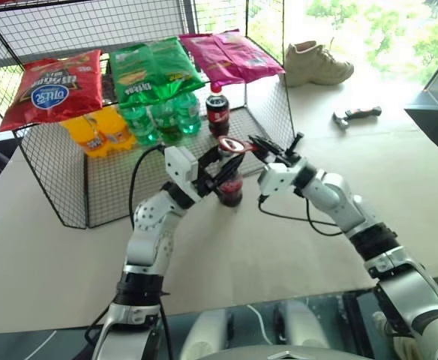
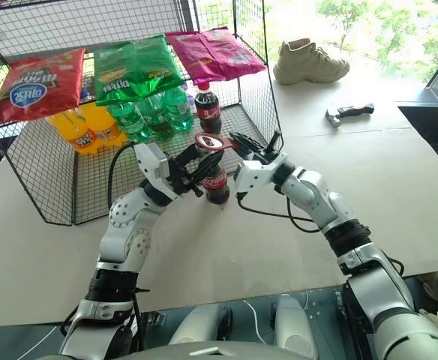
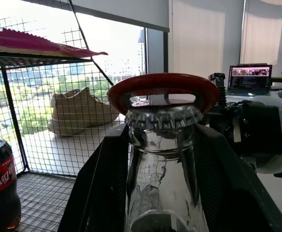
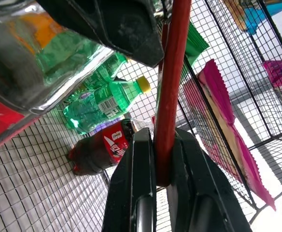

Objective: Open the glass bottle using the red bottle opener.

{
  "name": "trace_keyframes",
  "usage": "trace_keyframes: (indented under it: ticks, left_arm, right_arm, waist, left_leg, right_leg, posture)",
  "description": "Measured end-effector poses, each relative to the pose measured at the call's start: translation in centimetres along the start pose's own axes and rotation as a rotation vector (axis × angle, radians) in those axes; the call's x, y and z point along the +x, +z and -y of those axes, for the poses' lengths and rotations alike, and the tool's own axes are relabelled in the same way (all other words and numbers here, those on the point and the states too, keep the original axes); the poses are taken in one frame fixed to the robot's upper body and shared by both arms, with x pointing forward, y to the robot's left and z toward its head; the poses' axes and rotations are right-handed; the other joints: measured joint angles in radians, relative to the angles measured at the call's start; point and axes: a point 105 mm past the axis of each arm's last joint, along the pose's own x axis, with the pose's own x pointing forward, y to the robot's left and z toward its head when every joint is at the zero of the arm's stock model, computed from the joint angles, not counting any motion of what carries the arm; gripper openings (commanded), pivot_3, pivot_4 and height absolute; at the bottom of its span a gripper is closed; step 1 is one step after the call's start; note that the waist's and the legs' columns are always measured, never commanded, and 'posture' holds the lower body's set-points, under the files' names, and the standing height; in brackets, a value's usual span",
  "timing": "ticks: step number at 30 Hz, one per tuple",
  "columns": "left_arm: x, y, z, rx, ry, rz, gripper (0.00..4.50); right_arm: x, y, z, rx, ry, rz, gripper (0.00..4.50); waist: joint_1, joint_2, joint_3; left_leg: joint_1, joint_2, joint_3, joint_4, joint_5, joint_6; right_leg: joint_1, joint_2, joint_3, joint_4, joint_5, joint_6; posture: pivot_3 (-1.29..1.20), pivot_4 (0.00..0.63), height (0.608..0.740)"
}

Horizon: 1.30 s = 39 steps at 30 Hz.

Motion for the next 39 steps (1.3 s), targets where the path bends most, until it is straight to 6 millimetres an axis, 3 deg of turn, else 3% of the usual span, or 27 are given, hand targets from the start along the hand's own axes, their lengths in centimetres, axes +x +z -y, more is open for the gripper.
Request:
trace_keyframes:
  ticks: [9, 14, 36, 39]
  left_arm:
    - [0.0, 0.1, 0.0, -0.002, 0.011, -0.004, 1.53]
    - [-0.1, -1.0, 0.3, -0.023, 0.007, -0.053, 3.55]
    - [-0.1, -1.4, 0.6, -0.049, 0.01, -0.058, 3.55]
    - [-0.1, -1.4, 0.5, -0.051, 0.012, -0.055, 2.72]
  right_arm:
    - [0.2, -0.2, 1.1, -0.139, 0.025, 0.012, 0.0]
    - [0.8, 0.9, 0.9, -0.153, 0.033, 0.063, 0.0]
    - [0.7, 0.9, 1.0, -0.142, 0.027, 0.064, 0.0]
    - [0.6, 0.8, 1.1, -0.14, 0.024, 0.062, 0.0]
  waist:
    - [0.0, 0.0, 0.0]
    - [-0.003, 0.0, 0.001]
    - [0.003, 0.0, 0.001]
    - [0.002, 0.0, 0.001]
  left_leg:
    - [0.0, 0.0, 0.0, -0.001, 0.0, 0.0]
    - [-0.001, 0.0, 0.0, -0.002, 0.001, -0.001]
    - [-0.003, -0.001, 0.0, -0.008, 0.002, -0.003]
    - [-0.003, 0.0, 0.001, -0.009, 0.002, -0.003]
  right_leg:
    - [0.0, 0.0, 0.0, -0.001, 0.0, 0.0]
    - [-0.001, 0.0, 0.001, -0.001, 0.0, 0.0]
    - [-0.004, -0.001, 0.001, -0.003, 0.0, 0.0]
    - [-0.005, -0.001, 0.001, -0.003, 0.0, 0.0]
  posture:
    - [0.0, 0.15, 0.74]
    - [0.0, 0.15, 0.74]
    - [0.0, 0.15, 0.74]
    - [0.0, 0.15, 0.74]
